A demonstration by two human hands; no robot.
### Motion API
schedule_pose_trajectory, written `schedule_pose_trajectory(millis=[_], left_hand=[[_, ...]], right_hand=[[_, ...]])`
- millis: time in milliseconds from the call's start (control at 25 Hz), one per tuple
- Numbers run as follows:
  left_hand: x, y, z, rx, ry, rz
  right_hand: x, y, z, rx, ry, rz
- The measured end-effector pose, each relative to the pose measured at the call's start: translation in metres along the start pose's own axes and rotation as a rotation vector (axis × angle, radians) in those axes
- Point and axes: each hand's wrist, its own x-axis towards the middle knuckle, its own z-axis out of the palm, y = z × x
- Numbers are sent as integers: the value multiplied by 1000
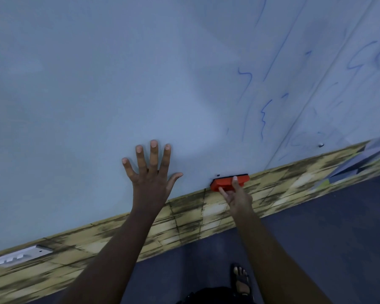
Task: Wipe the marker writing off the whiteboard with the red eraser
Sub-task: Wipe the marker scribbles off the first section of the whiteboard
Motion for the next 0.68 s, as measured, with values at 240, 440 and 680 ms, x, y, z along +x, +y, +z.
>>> schedule_pose_trajectory(millis=[240,440,680], left_hand=[[-8,6,1,7,-11,-7],[-13,10,4,7,-15,-13],[-17,20,-1,28,-61,-7]], right_hand=[[-10,13,5,48,-181,157],[-22,20,17,70,-262,255],[-5,7,9,13,-191,225]])
